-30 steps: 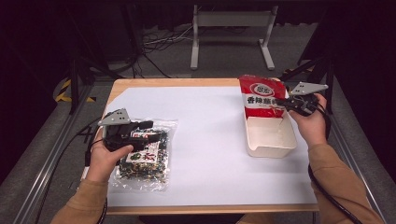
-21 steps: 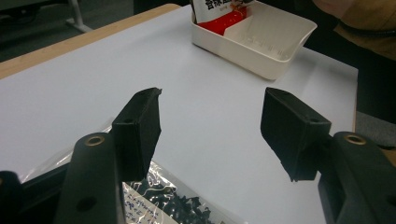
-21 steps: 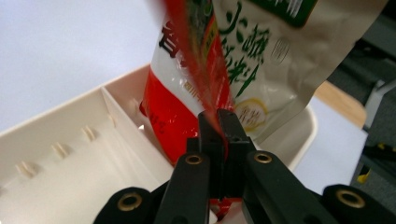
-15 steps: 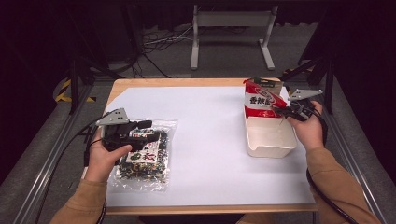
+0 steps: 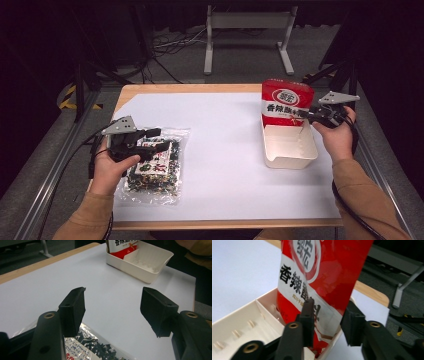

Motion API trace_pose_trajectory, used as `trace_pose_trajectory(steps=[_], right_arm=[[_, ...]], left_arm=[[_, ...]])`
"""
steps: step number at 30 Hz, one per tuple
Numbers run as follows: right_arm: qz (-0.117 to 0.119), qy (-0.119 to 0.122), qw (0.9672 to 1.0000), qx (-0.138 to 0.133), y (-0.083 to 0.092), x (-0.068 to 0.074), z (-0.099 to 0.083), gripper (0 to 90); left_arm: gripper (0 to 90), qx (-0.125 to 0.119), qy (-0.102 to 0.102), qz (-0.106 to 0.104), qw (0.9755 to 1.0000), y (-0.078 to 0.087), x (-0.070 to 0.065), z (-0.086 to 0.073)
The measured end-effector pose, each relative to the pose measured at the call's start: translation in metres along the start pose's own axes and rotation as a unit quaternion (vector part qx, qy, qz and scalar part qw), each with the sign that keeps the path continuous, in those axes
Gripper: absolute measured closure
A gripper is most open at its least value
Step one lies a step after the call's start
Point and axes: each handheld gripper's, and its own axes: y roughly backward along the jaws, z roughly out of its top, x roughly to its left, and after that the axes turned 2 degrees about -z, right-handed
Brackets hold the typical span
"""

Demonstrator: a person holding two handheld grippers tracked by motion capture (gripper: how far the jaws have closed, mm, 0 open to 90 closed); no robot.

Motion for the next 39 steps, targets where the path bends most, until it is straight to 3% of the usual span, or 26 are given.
trace_pose_trajectory(steps=[2, 7, 8, 13, 26, 34, 39], right_arm=[[-0.007, -0.014, 0.9998, -0.011, 0.008, 0.002, 0.000, 55.8], [-0.014, -0.018, 0.9996, -0.017, 0.024, 0.007, 0.000, 51.1], [-0.016, -0.021, 0.9995, -0.017, 0.028, 0.008, 0.000, 49.8], [-0.010, -0.028, 0.9993, -0.023, 0.044, 0.011, -0.002, 46.9], [0.068, -0.020, 0.9969, -0.035, 0.065, 0.046, -0.003, 43.6], [0.101, -0.014, 0.9935, -0.050, 0.068, 0.068, -0.002, 41.1], [0.135, -0.011, 0.9890, -0.059, 0.068, 0.085, -0.003, 37.9]], left_arm=[[35.7, 0.002, -0.002, 0.003, 1.0000, 0.000, 0.002, -0.001], [33.4, 0.007, -0.010, 0.018, 0.9998, 0.001, 0.006, -0.002], [32.9, 0.006, -0.003, 0.019, 0.9998, 0.001, 0.006, -0.003], [32.1, 0.006, -0.003, 0.022, 0.9997, 0.003, 0.010, -0.003], [29.7, 0.021, 0.002, 0.034, 0.9992, 0.000, 0.014, -0.003], [27.5, 0.027, 0.006, 0.050, 0.9984, 0.004, 0.018, -0.006], [26.4, 0.024, 0.012, 0.060, 0.9979, 0.006, 0.020, -0.007]])
